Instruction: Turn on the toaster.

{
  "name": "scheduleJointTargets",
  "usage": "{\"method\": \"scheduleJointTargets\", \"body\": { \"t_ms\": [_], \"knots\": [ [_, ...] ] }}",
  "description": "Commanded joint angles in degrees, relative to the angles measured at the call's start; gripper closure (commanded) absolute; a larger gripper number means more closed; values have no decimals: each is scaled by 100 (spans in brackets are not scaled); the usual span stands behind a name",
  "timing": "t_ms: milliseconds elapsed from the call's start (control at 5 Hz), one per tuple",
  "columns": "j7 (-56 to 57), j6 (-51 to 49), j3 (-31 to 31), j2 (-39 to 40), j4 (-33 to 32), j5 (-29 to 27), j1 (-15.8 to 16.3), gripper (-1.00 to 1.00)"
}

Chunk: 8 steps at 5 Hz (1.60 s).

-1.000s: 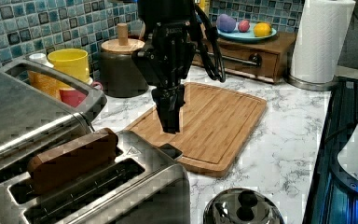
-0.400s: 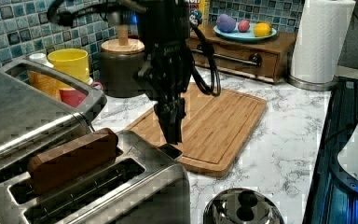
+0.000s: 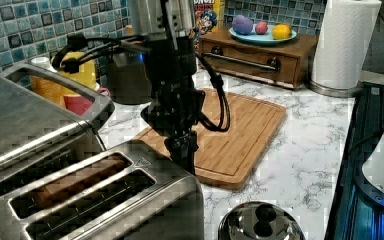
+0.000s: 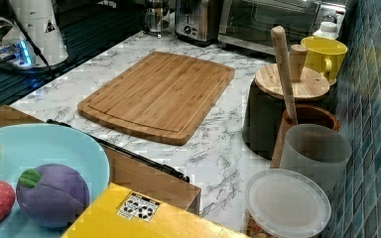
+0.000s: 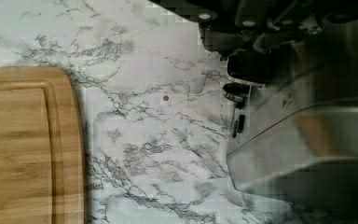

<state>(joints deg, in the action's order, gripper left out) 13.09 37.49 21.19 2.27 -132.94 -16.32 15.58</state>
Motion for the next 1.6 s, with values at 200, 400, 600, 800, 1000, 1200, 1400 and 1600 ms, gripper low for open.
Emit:
{"method": "scheduleJointTargets", "body": {
  "t_ms": [200,400,600,800,1000,1200,1400,1600],
  "knots": [
    [130,746,61,336,-122,-123,22,100],
    [78,982,85,390,-345,-189,41,100],
    [78,1412,148,361,-813,-263,106,100],
    [103,1578,230,423,-1188,-202,190,100],
    [242,1812,295,274,-1496,-474,240,100],
    [243,1812,289,274,-1495,-476,246,100],
    [246,1811,262,273,-1495,-479,274,100],
    [243,1811,291,274,-1495,-475,245,100]
  ]
}}
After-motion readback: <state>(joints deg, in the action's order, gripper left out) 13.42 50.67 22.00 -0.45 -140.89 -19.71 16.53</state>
